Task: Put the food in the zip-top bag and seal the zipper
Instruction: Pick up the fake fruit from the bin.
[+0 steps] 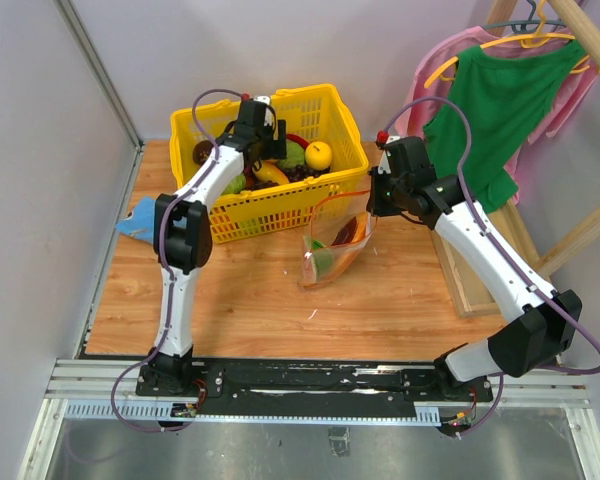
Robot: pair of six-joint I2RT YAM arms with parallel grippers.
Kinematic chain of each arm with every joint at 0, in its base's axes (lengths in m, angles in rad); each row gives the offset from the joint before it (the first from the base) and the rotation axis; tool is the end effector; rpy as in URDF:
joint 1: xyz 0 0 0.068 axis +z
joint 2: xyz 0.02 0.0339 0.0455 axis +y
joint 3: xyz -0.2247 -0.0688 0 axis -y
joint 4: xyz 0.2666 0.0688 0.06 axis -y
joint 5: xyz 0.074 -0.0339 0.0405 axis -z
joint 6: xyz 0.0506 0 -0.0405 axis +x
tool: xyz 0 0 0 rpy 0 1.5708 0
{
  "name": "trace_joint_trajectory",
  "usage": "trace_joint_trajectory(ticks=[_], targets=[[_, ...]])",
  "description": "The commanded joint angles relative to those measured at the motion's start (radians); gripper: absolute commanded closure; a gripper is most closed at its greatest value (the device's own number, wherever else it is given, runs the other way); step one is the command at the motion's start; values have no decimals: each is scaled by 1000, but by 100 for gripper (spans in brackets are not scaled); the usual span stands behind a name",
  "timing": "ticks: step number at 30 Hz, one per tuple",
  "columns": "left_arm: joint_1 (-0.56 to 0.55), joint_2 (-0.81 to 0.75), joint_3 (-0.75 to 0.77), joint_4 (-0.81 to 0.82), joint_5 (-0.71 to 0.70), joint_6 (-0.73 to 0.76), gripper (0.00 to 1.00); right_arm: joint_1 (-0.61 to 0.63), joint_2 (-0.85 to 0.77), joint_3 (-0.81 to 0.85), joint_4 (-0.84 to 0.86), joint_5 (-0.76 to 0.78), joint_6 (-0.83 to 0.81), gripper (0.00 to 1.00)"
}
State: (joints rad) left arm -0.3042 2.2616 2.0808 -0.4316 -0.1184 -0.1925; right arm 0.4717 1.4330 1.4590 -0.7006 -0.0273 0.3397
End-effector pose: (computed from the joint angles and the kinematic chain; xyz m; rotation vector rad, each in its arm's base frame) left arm 0.5150 -0.1554 0.2263 0.0547 2.1817 -0.1533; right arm 0.3124 0.1609 0.3252 -0.1658 2.2811 0.4626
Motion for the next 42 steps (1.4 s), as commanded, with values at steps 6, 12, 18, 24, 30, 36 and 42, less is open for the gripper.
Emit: trace_joint_trajectory(ticks=[6,12,18,24,30,36,42], targets=[[5,72,59,65,32,69,21,-16,9,-4,14,-13,6,97],[5,35,54,70,43,105,39,-16,7,-3,14,-13,5,97],[5,-30,25,68,53,123,60,-16,6,0,14,-15,4,97],[5,-72,-29,90,33,113,37,-16,-1,-7,16,-24,8,97],[5,-47,-28,118,18,90,14,-16,-5,-10,21,-32,8,97],[5,-20,-39,232,18,155,11,-15,-1,-12,22,-35,8,97],[5,1,-77,378,29,223,8,-16,14,-7,23,-44,8,97]])
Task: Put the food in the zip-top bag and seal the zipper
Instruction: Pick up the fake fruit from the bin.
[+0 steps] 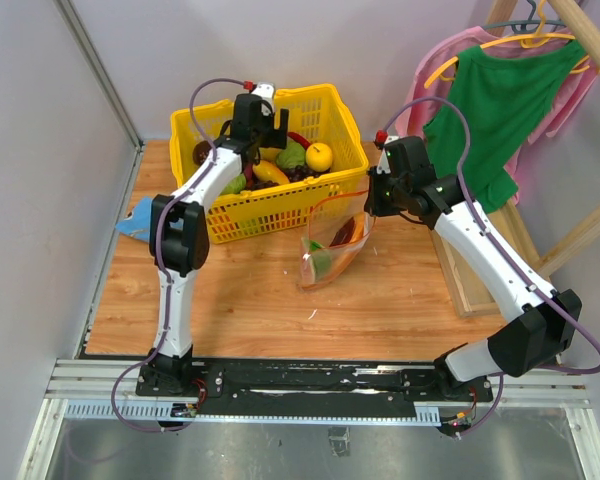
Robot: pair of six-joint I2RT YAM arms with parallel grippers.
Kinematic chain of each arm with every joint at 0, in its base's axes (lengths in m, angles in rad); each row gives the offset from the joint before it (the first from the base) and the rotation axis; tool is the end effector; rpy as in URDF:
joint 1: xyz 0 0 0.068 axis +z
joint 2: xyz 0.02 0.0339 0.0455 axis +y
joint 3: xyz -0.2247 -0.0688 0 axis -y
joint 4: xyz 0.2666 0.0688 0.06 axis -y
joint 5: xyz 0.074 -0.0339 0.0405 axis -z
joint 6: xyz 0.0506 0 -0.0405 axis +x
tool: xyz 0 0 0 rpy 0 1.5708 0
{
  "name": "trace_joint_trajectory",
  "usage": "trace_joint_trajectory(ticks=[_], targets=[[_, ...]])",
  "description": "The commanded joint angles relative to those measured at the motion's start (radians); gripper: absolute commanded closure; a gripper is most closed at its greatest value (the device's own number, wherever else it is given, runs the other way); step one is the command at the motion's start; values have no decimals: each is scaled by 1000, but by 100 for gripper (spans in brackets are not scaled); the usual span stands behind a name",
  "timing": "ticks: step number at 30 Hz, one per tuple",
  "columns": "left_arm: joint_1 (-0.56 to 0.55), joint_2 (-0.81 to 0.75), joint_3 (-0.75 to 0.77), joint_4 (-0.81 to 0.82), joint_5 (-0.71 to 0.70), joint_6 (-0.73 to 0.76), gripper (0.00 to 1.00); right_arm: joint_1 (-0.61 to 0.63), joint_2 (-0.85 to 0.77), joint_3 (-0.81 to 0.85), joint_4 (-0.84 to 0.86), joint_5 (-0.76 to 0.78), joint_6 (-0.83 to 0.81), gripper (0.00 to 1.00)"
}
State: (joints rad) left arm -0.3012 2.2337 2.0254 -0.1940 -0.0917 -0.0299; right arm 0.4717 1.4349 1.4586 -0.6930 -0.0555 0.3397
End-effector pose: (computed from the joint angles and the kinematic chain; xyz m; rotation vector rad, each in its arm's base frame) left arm 0.5228 -0.1576 0.2455 0.2075 1.9625 -0.1257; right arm 0.3126 0.1626 0.3252 -0.1815 2.2796 0.4951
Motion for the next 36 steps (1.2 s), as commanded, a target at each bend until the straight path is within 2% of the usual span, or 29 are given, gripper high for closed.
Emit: trace_joint_trajectory(ticks=[1,7,10,17,21,27,36], targets=[[2,41,-15,145,3,64,8,-17,15,-5,14,-16,8,97],[2,93,-5,179,-13,70,12,-16,28,-4,14,-27,11,97],[2,106,1,184,-8,70,17,-15,29,-4,14,-30,12,97],[2,78,27,147,43,54,57,-16,23,-3,11,-26,11,98],[2,43,22,118,50,53,75,-16,14,-3,9,-22,10,98],[2,-30,2,72,70,45,85,-16,1,-9,7,-24,11,98],[-2,-193,-34,-33,152,18,91,-16,-18,-10,3,-19,11,98]])
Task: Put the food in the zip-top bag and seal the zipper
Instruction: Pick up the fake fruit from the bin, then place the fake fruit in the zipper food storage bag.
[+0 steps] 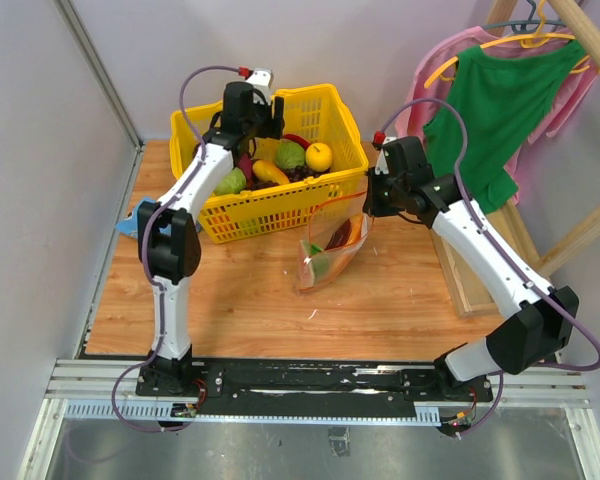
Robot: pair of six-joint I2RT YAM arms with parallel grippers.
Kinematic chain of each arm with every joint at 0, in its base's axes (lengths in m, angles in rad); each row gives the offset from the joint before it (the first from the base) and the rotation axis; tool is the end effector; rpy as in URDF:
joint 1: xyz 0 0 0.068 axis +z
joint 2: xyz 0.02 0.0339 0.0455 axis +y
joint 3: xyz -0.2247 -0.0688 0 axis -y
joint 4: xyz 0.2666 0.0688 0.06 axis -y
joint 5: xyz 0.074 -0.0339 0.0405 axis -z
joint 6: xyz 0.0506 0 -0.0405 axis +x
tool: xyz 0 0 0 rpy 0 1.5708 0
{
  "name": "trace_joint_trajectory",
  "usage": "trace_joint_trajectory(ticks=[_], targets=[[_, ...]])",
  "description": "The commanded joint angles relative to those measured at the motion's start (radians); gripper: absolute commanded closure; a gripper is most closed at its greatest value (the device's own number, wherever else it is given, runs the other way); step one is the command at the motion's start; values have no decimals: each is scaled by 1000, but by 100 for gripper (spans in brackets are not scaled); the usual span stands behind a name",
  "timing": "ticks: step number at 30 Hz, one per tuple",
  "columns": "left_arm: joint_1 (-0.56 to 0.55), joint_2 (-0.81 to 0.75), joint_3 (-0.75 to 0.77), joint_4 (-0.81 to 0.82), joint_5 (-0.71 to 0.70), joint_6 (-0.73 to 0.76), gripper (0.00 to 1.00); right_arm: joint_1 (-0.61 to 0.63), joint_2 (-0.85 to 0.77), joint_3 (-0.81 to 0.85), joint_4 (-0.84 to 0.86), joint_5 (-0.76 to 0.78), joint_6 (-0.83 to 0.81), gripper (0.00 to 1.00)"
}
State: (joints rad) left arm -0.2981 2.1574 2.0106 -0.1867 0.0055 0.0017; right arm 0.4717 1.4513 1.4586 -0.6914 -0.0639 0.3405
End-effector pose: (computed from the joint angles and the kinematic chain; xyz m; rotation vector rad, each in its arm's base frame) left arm 0.5110 -0.1573 0.2802 0.2889 1.8876 -0.2059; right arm 0.3155 0.1646 0.3199 -0.1858 2.2956 0.4996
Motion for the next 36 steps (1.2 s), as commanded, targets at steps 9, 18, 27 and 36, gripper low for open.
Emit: trace_joint_trajectory(ticks=[9,18,27,36], targets=[[-46,-331,-124,-112,163,-48,93,-15,-47,-14,2,-8,12,98],[-145,-541,-236,-149,219,-41,93,-16,-54,-19,0,-10,16,98],[-350,-759,-440,-36,268,9,93,-16,-53,-18,-1,-17,24,98],[-475,-782,-535,-23,223,72,93,-16,-49,-17,-1,-23,30,98]])
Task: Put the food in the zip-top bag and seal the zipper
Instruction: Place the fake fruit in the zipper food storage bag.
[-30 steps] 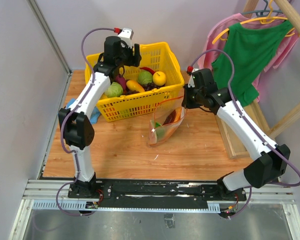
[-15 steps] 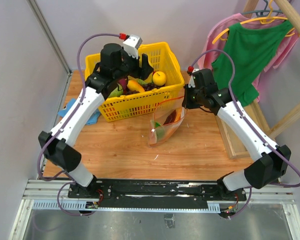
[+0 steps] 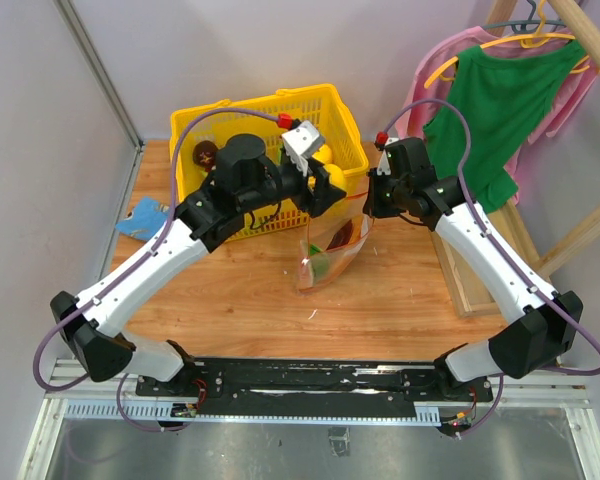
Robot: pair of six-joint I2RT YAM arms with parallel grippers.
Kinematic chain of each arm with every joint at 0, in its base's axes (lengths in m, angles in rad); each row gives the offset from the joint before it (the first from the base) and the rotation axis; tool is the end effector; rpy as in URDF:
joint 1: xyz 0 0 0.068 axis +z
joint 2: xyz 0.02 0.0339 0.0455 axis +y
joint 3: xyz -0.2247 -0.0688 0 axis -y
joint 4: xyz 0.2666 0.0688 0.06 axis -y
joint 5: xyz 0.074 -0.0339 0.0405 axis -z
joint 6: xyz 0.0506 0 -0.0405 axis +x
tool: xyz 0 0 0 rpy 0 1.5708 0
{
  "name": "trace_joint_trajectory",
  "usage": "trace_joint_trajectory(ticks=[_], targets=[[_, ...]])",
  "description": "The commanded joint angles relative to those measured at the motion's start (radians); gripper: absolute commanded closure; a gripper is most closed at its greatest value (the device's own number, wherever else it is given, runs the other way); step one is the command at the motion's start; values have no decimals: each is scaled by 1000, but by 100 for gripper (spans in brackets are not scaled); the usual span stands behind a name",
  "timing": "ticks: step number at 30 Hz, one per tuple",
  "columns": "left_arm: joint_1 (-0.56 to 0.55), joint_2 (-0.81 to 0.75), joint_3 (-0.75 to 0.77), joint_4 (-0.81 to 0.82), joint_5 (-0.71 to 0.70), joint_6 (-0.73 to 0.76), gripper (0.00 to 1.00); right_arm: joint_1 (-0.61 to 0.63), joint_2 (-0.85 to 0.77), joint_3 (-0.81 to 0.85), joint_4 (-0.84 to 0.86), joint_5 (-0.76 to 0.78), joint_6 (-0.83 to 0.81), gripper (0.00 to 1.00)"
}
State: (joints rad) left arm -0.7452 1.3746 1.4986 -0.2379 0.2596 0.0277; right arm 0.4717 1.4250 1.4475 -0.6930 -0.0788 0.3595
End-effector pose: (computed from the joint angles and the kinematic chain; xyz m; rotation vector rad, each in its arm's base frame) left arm 0.2524 -0.2506 0.4124 0.8370 1.5235 -0.7518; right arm 0.3100 0.1626 0.3245 -0.1722 2.2876 0.5302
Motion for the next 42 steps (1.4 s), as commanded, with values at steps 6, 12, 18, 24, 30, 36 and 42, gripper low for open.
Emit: trace_joint_trajectory(ticks=[6,12,18,24,30,36,42], targets=[[-84,39,-32,2,-57,68,92,-16,-18,-4,1,-6,13,98],[-120,67,-64,2,-149,36,90,-16,-14,-3,0,-1,12,98],[-141,91,-97,0,-290,1,82,-16,-5,1,0,2,8,98],[-147,119,-119,4,-313,-19,65,-16,4,8,1,1,7,98],[-149,124,-129,-4,-343,-29,44,-16,9,11,0,1,7,97],[-149,127,-135,-20,-355,-14,38,-16,15,16,0,1,5,97],[-154,126,-149,-42,-355,14,31,-16,15,17,0,1,4,96]])
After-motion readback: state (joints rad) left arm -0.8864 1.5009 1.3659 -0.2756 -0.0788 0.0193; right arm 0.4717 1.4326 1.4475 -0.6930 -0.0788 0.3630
